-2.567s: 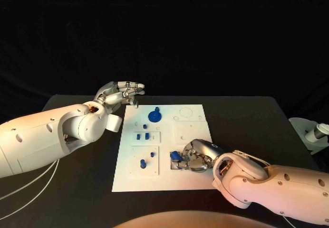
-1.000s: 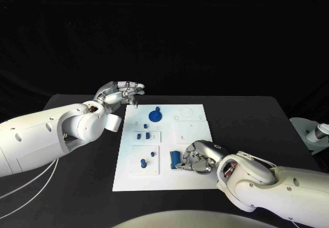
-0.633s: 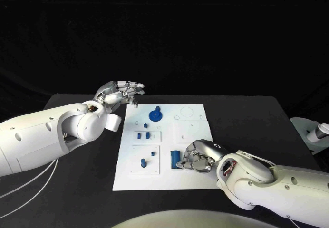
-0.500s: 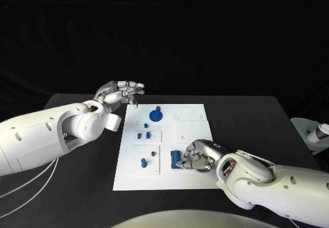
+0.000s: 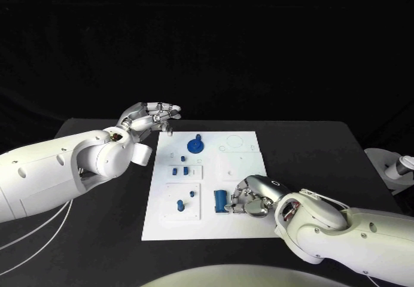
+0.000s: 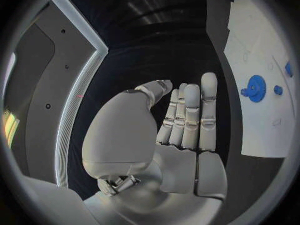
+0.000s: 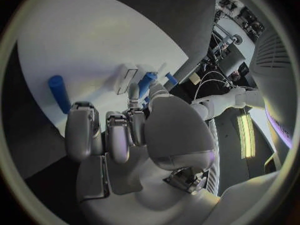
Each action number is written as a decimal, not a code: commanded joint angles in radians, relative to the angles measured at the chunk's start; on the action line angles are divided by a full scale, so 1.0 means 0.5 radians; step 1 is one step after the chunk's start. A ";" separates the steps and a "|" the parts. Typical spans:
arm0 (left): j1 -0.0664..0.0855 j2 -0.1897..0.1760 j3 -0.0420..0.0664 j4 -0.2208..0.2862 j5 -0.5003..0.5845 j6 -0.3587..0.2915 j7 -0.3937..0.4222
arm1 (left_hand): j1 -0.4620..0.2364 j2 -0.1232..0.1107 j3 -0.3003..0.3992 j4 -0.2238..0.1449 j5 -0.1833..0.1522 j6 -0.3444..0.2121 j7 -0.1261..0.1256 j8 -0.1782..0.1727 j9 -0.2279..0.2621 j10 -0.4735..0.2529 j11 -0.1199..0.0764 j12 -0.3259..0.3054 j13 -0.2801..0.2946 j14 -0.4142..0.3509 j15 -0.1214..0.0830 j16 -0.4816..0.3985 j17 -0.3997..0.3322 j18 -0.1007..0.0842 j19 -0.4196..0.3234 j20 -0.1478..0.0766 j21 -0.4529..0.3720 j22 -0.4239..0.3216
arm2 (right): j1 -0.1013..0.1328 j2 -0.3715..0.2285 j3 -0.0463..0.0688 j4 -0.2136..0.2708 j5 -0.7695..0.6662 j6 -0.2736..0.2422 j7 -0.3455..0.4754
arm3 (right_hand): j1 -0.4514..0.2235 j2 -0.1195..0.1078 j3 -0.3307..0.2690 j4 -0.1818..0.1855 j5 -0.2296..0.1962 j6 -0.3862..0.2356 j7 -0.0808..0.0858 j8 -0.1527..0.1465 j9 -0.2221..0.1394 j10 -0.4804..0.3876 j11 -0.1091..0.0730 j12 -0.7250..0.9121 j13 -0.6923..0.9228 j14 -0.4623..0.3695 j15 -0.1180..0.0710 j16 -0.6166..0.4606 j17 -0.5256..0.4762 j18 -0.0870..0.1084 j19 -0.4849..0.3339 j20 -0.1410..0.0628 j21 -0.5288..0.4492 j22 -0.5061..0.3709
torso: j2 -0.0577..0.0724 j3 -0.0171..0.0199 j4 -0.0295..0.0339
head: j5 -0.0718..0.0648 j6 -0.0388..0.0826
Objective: Assemble the parts on the task board
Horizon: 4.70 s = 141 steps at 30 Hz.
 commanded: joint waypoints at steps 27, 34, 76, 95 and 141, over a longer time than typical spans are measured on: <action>0.001 0.014 -0.001 -0.009 0.008 0.024 0.014 | -0.009 0.008 0.004 0.007 0.004 -0.018 0.000 0.000 0.000 -0.014 -0.002 0.010 0.002 -0.015 0.001 0.007 -0.003 0.030 -0.001 0.011 -0.008 -0.004 | 0.071 -0.486 -0.010 0.071 -0.088 0.040 -0.015 | 0.148 -0.039 0.022 0.001 -0.013 -0.137 0.079 -0.153 -0.088 -0.043 0.067 -0.134 0.150 0.188 0.049 -0.002 0.423 -0.004 0.056 0.036 -0.053 0.385 | -0.017 0.0004 -0.019 | -0.049 0.014; 0.001 0.014 -0.001 -0.008 0.008 0.026 0.014 | -0.010 0.006 0.003 0.008 0.004 -0.018 0.000 0.001 0.000 -0.016 -0.002 0.013 0.003 -0.016 0.001 0.008 -0.004 0.030 0.000 0.011 -0.009 -0.005 | 0.017 -0.416 -0.012 0.030 -0.116 0.036 -0.063 | 0.133 -0.045 0.013 0.006 -0.017 -0.128 0.079 -0.157 -0.092 -0.045 0.068 -0.140 0.146 0.187 0.050 -0.003 0.419 -0.003 0.054 0.038 -0.059 0.383 | -0.014 0.0000 -0.014 | -0.050 0.019; 0.000 0.003 -0.002 0.000 0.007 0.034 0.006 | -0.009 0.007 0.004 0.008 0.004 -0.019 0.000 0.003 0.000 -0.018 -0.002 0.017 0.004 -0.016 0.001 0.009 -0.006 0.030 0.001 0.011 -0.011 -0.006 | -0.062 -0.238 -0.009 -0.027 -0.206 -0.036 -0.138 | 0.317 -0.203 1.093 -0.166 0.017 -0.050 0.025 -0.087 -0.025 0.001 0.012 -0.105 0.185 0.194 0.006 0.008 0.457 -0.014 0.079 -0.001 -0.002 0.402 | -0.019 -0.0042 -0.016 | -0.040 0.014; 0.000 0.007 -0.002 0.004 0.007 0.036 0.005 | -0.007 0.008 0.005 0.008 0.004 -0.019 0.000 0.003 0.001 -0.019 -0.002 0.018 0.005 -0.016 0.001 0.010 -0.006 0.030 0.002 0.011 -0.011 -0.006 | -0.004 -0.136 0.000 0.060 0.239 -0.146 -0.081 | -0.017 -0.262 1.267 -0.177 0.002 -0.050 0.018 -0.045 0.018 0.012 0.013 -0.092 0.201 0.196 0.004 0.010 0.464 -0.014 0.081 -0.001 0.003 0.403 | -0.016 -0.0047 -0.012 | -0.045 0.016; 0.001 0.006 -0.002 0.009 0.007 0.043 -0.006 | -0.002 0.008 0.006 0.005 0.005 -0.021 0.000 0.004 0.001 -0.022 -0.002 0.023 0.006 -0.017 0.000 0.012 -0.007 0.030 0.003 0.010 -0.012 -0.007 | -0.028 0.070 -0.001 -0.124 0.299 -0.019 -0.112 | -0.376 -0.285 0.982 -0.013 -0.027 0.010 0.006 -0.003 0.027 0.046 0.004 -0.019 0.265 0.196 -0.004 0.010 0.467 -0.013 0.080 -0.010 -0.007 0.400 | -0.018 -0.0034 -0.014 | -0.031 0.003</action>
